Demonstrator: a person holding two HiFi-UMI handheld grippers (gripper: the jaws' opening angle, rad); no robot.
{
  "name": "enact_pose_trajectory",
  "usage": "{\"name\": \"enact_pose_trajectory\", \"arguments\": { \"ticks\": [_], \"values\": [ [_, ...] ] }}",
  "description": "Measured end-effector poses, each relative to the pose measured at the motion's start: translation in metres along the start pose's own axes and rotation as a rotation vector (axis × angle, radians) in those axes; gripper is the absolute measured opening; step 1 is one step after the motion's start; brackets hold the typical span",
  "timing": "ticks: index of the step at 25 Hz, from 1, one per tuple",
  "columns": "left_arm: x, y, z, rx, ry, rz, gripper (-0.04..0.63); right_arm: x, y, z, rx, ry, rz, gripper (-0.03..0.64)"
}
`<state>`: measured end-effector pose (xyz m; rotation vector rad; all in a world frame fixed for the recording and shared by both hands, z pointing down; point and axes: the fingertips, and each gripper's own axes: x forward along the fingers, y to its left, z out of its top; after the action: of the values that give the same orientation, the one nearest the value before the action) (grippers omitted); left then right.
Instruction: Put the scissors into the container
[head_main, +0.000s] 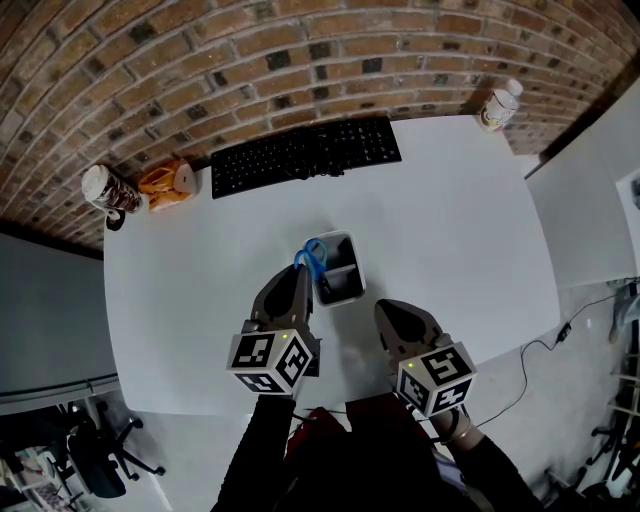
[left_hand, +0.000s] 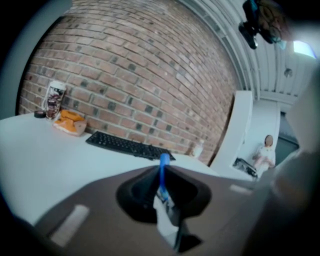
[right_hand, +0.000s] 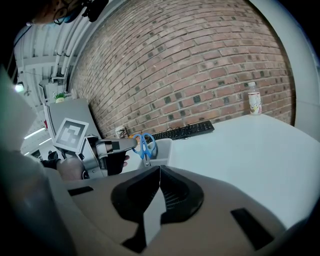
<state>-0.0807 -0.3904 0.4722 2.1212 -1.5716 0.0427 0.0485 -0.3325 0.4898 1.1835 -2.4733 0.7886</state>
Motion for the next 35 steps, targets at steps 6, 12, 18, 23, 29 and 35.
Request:
{"name": "enact_pose_trajectory", "arguments": {
  "ticks": [6,12,18,23,29,35],
  "values": [
    [0.001,0.013,-0.002,-0.014,0.003,0.026,0.029,-0.001,0.000,-0.002,-0.012,-0.011,-0.015,0.009],
    [0.004,0.013,-0.006,-0.006,0.010,0.013,0.029,-0.002,0.000,-0.005,-0.006,-0.006,-0.024,0.009],
    [0.001,0.014,-0.011,-0.027,0.015,0.009,0.045,-0.004,0.002,-0.008,-0.004,-0.005,-0.033,0.009],
    [-0.007,0.012,-0.019,-0.033,0.029,0.007,0.048,-0.008,0.006,-0.014,-0.006,0.000,-0.039,0.009],
    [-0.021,0.012,-0.030,-0.022,0.051,0.013,0.048,-0.013,0.015,-0.021,-0.011,0.000,-0.040,0.009],
    [-0.037,0.015,-0.037,-0.017,0.065,0.024,0.034,-0.019,0.026,-0.026,-0.022,0.001,-0.044,0.009]
  ]
}}
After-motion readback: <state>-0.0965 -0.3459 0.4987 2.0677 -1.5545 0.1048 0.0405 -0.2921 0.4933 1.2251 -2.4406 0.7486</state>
